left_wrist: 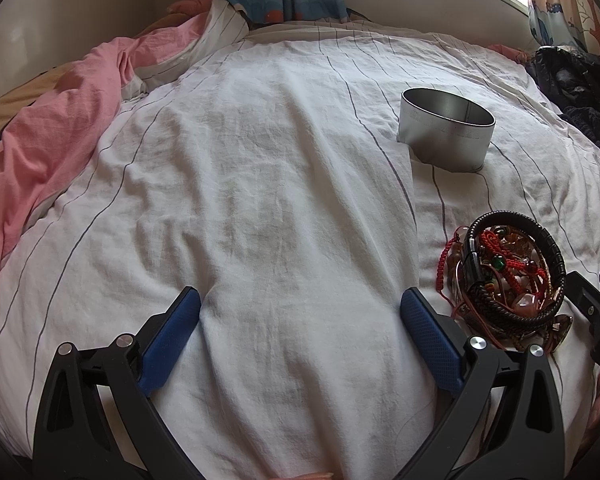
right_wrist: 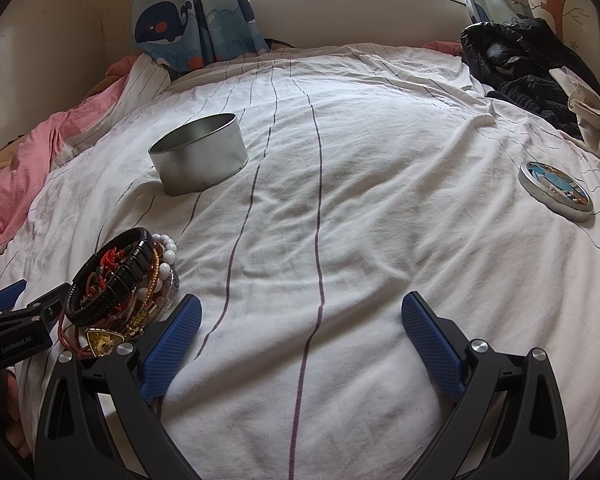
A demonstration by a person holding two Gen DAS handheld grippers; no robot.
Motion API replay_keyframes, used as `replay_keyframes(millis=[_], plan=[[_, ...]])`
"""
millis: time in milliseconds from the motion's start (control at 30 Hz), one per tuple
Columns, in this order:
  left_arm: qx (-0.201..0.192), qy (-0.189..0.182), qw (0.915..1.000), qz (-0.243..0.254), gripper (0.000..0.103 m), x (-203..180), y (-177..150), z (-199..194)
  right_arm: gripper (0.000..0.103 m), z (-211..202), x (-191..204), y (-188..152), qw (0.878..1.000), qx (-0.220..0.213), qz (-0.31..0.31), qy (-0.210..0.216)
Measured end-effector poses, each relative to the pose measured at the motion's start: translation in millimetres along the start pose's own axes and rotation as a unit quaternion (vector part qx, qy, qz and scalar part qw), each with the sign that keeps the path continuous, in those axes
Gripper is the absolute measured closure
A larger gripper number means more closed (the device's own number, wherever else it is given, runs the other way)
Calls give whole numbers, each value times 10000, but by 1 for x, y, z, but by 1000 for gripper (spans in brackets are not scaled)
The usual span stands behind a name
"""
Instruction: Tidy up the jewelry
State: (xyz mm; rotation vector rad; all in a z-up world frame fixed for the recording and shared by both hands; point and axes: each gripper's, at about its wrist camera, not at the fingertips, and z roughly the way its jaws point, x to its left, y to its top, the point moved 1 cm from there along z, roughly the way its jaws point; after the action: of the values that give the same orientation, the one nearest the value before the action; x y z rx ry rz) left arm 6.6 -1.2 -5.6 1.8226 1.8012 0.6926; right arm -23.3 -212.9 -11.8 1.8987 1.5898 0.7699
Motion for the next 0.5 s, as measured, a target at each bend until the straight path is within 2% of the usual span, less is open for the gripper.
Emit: replay_keyframes(millis=[100, 233, 367, 500], plan=[[-15, -150, 9998, -129, 6, 8, 0, -7, 7, -4, -2, 0, 10000, -65, 38, 39], [9, -574, 9981, -227, 6, 19, 7, -11, 7, -11, -2, 2, 9997, -188, 48, 124], [-241, -565, 9980, 127, 6, 14, 14, -30, 7, -30, 6, 9, 9971, -573, -51, 497], [-433, -809, 9955, 255, 6, 14, 21, -44, 8, -33, 27, 22, 9936, -444, -583, 861]])
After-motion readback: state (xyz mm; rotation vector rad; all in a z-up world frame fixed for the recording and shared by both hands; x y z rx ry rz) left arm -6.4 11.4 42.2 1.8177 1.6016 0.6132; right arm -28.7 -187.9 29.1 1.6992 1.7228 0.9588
